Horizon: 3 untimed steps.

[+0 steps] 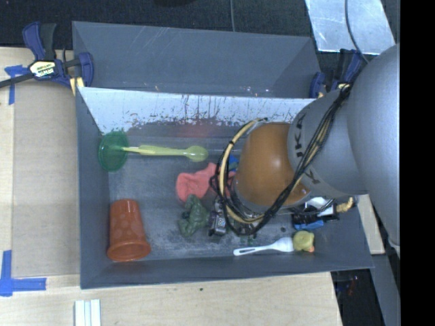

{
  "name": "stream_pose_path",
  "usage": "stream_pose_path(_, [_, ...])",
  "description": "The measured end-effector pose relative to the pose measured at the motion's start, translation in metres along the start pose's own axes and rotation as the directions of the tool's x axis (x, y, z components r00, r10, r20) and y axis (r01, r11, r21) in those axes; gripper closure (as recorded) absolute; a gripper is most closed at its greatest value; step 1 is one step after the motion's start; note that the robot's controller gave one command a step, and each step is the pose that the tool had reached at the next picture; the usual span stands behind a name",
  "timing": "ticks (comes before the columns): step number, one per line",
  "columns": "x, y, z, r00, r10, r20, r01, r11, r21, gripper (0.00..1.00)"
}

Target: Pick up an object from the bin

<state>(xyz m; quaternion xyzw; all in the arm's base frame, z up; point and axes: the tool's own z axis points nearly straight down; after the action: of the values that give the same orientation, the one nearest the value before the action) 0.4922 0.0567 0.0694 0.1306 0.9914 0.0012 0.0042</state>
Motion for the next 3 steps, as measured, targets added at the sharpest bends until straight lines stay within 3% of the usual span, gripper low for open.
stream_pose_path(2, [0.0, -0.001, -0.017, 1.0, 0.0, 0.0, 0.0, 1.0, 0.0, 1.0])
stream_pose_path(3, [0.0, -0.001, -0.042, 1.0, -0.001, -0.001, 0.001, 1.0, 0.001, 1.0])
